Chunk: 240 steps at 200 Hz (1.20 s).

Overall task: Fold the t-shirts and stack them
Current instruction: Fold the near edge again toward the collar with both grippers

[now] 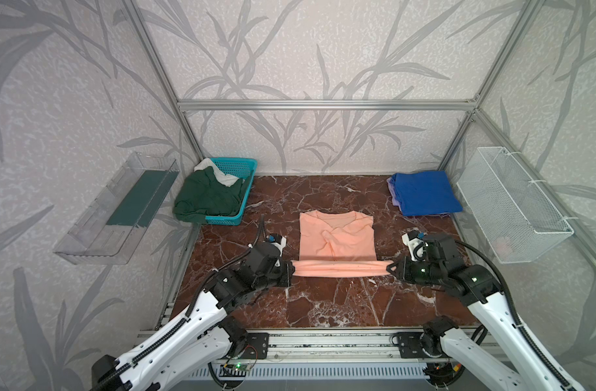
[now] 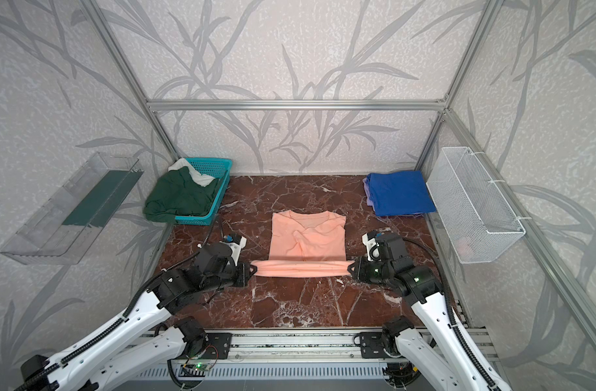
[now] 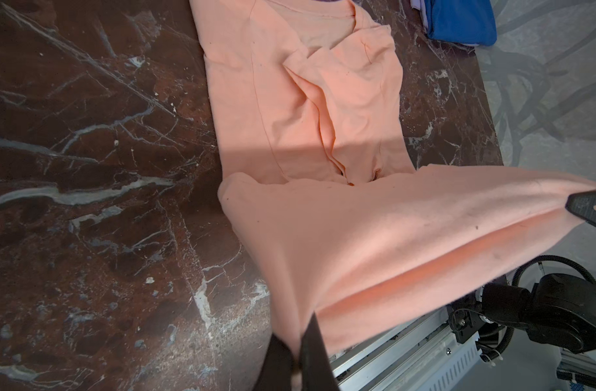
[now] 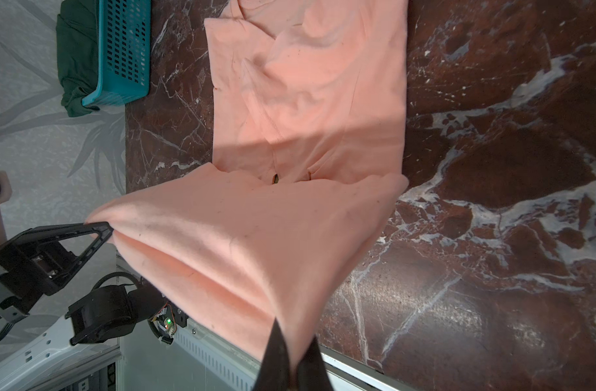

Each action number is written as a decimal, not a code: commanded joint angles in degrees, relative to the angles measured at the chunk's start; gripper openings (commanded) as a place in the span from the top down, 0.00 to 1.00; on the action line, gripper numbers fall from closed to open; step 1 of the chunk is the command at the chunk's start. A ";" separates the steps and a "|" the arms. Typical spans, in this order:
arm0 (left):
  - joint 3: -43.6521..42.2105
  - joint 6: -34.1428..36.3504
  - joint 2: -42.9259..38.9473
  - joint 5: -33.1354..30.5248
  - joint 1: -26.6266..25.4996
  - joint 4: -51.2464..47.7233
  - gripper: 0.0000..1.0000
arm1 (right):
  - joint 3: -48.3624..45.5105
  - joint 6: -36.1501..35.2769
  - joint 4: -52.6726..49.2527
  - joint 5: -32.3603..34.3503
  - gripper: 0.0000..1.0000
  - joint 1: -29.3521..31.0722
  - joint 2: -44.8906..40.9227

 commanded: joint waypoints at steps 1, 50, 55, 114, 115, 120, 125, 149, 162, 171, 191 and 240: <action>3.25 2.37 1.63 -5.81 0.47 -1.28 1.00 | 1.84 -0.04 1.33 3.58 1.00 -0.15 0.89; 6.88 5.11 10.18 -4.50 1.64 1.74 1.00 | 5.35 -1.90 2.89 6.11 1.00 -0.24 5.76; 7.15 5.41 10.92 -4.38 2.04 2.11 1.00 | 5.72 -2.23 3.27 6.15 1.00 -0.24 6.49; 9.28 7.49 20.45 1.73 8.45 11.53 1.00 | 11.19 -5.96 6.76 5.16 1.00 -2.01 19.24; 9.39 7.52 20.64 1.83 8.58 11.74 1.00 | 11.26 -5.98 6.82 5.13 1.00 -2.09 19.44; 9.70 7.55 21.35 2.21 9.12 12.47 1.00 | 11.66 -6.12 7.17 4.97 1.00 -2.44 20.43; 10.10 7.59 22.11 2.44 9.53 13.00 1.00 | 12.13 -6.20 7.72 4.88 1.00 -2.66 21.30; 12.09 8.14 25.78 2.27 10.90 15.48 1.00 | 13.74 -6.36 10.30 4.78 1.00 -4.11 25.28; 13.07 8.32 27.76 2.98 11.61 16.74 1.00 | 14.84 -6.37 11.14 4.09 1.00 -5.33 27.86; 14.02 8.54 29.26 3.19 12.02 17.42 1.00 | 15.59 -6.44 11.82 3.34 1.00 -6.15 29.64; 16.60 9.47 33.05 3.86 12.97 17.66 1.00 | 17.38 -6.44 12.99 2.51 1.00 -7.46 33.22; 22.68 9.75 41.60 6.06 15.48 19.41 1.00 | 21.69 -6.19 15.36 1.00 1.00 -10.27 40.60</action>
